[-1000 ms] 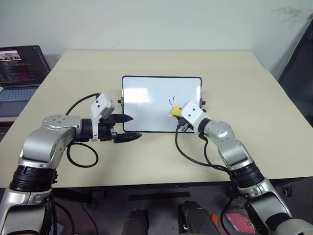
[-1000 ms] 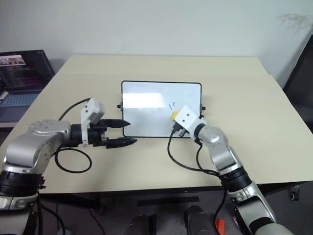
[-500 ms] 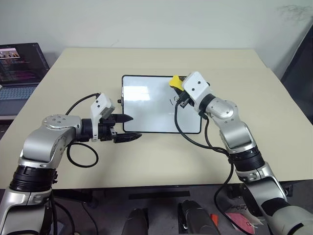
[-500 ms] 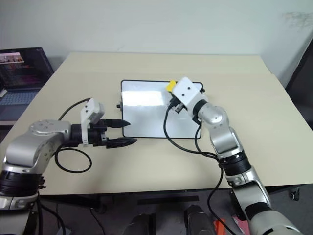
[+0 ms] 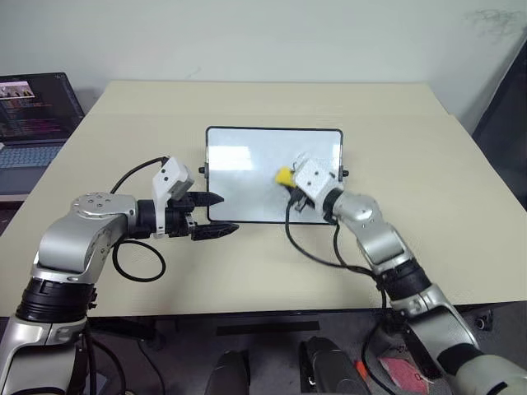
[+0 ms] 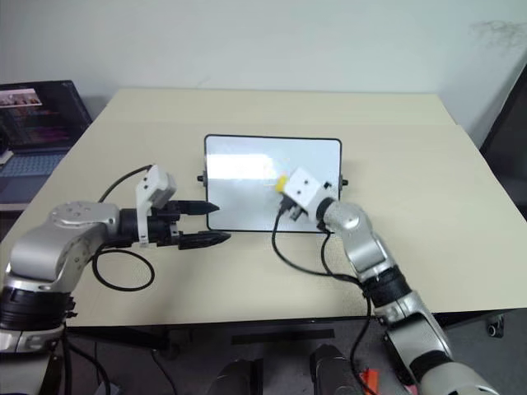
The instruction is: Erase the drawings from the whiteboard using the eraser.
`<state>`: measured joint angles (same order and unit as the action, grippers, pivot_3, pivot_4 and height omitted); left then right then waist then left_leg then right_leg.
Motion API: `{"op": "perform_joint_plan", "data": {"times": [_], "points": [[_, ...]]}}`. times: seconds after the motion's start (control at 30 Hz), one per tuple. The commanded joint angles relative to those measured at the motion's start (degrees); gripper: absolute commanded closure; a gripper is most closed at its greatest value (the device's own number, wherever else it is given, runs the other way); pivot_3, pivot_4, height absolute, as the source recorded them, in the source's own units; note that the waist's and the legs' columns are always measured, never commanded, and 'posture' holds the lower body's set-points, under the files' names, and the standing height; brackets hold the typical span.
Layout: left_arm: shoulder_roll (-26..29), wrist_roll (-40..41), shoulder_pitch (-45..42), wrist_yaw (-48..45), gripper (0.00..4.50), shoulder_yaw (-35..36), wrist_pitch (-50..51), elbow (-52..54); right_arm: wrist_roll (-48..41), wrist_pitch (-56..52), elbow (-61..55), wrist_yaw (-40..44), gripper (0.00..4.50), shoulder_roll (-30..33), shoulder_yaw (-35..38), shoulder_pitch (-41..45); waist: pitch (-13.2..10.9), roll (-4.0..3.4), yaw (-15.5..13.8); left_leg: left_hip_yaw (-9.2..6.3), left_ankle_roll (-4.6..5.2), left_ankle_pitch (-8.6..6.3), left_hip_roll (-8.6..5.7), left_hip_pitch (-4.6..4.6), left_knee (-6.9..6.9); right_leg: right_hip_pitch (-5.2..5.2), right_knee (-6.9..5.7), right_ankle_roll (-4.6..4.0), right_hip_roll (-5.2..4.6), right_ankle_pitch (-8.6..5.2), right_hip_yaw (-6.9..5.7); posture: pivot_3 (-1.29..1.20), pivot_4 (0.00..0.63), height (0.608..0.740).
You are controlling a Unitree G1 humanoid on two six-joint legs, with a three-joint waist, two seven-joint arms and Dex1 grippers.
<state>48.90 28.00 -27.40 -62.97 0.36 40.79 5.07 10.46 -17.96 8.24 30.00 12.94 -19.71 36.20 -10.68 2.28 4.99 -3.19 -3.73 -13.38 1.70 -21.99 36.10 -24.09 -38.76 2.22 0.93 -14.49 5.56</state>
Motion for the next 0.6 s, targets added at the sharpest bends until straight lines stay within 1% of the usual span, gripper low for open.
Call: {"op": "perform_joint_plan", "data": {"times": [0.03, 0.17, 0.23, 0.4, 0.6], "points": [[0.43, 0.57, -0.23, 0.24, 0.00, 1.70, -0.55, 1.82, 0.64, -4.27, 0.71, 0.58, 3.40, 1.07, 0.15, -1.66, 0.00, 0.00, 0.01, 0.02, 0.01, 0.01, -0.01, 0.05, 0.04, 0.02, -0.06, 0.00, 0.00, 0.02, 0.03, 0.00, 0.150, 0.740], [0.43, 0.57, -0.27, 0.20, 0.00, 1.65, -0.56, 1.82, -0.20, -2.78, -2.32, 0.38, 3.40, 0.92, 1.58, 0.13, 0.00, 0.00, 0.03, 0.03, 0.15, 0.15, -0.02, 0.13, 0.12, 0.06, -0.09, -0.21, 0.00, 0.00, 0.05, 0.00, 0.150, 0.740], [0.41, 0.57, -0.27, 0.19, 0.00, 1.62, -0.55, 1.81, -0.20, -2.46, -3.09, -0.91, 3.40, 1.09, 3.29, 2.45, -0.01, -0.01, 0.03, 0.03, 0.16, 0.20, -0.02, 0.11, 0.12, 0.05, -0.10, -0.22, 0.00, 0.01, 0.06, 0.00, 0.150, 0.740], [0.33, 0.57, -0.29, 0.18, 0.00, 1.56, -0.56, 1.75, 0.87, -1.61, 1.33, -4.22, 3.40, 2.86, 5.74, 6.80, -0.01, -0.01, 0.00, 0.03, 0.14, 0.19, -0.03, -0.07, 0.00, -0.08, -0.03, -0.01, 0.00, 0.13, 0.03, 0.00, 0.150, 0.740], [0.38, 0.64, -0.22, 0.25, 0.00, 1.67, -0.45, 1.90, 1.12, -1.94, 3.56, -5.84, 3.41, 3.12, 6.17, 7.86, -0.01, -0.01, -0.01, -0.02, 0.01, 0.07, 0.00, -0.10, -0.10, -0.09, 0.04, -0.07, 0.01, -0.02, -0.01, 0.00, 0.150, 0.740]]}}
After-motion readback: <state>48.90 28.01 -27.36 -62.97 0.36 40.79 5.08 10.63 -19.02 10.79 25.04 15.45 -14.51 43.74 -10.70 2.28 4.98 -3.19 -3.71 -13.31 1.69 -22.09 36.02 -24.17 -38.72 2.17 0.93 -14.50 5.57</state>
